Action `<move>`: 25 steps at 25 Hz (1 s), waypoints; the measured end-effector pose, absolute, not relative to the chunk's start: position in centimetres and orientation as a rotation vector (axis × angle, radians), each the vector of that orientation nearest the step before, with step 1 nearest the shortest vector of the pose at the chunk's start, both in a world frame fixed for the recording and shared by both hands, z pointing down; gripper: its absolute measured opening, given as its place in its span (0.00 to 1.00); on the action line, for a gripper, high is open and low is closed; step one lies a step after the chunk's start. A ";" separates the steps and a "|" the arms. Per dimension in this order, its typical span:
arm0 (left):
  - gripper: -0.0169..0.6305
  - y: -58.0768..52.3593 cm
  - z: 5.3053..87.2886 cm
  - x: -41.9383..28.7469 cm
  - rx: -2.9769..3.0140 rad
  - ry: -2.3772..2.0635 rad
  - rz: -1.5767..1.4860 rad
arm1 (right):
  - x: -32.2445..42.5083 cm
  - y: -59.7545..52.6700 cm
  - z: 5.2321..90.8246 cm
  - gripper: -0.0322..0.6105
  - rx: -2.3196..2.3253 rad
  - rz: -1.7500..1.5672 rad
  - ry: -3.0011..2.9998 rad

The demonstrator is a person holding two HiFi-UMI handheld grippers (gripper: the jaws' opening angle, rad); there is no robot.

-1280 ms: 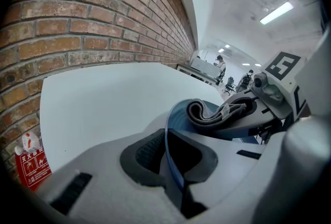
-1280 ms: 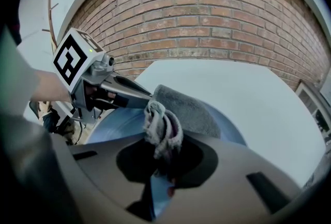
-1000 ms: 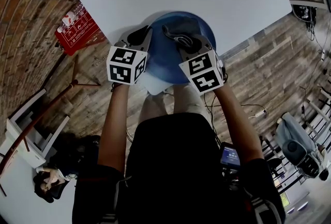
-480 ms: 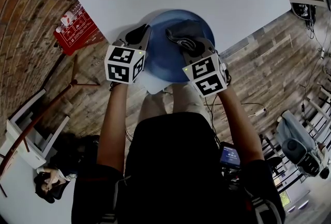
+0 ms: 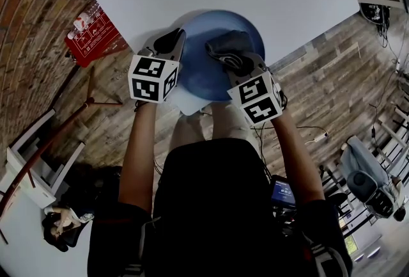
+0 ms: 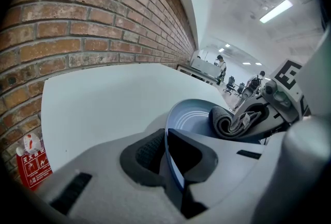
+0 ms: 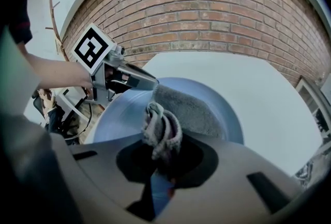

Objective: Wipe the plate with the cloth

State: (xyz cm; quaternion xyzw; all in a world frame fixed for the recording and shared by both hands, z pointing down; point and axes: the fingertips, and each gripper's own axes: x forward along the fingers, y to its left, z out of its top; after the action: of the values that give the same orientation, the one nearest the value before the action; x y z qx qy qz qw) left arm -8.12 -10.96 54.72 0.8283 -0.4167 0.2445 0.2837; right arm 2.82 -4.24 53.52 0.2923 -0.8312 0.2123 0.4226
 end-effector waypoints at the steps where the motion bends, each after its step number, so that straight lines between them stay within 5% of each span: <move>1: 0.08 -10.9 54.7 -8.1 2.217 -1.116 0.654 | 2.8 -4.1 53.5 0.13 0.725 0.527 -2.079; 25: 0.08 -10.9 55.0 -8.4 2.220 -1.133 0.652 | 0.1 -1.5 53.8 0.13 0.585 0.476 -2.086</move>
State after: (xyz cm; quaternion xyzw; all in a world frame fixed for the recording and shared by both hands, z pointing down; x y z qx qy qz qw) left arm -8.38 -10.93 54.97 0.8274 -0.4224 0.2432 0.2790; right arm 0.09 -1.48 53.83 0.2361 -0.8419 0.1923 0.4455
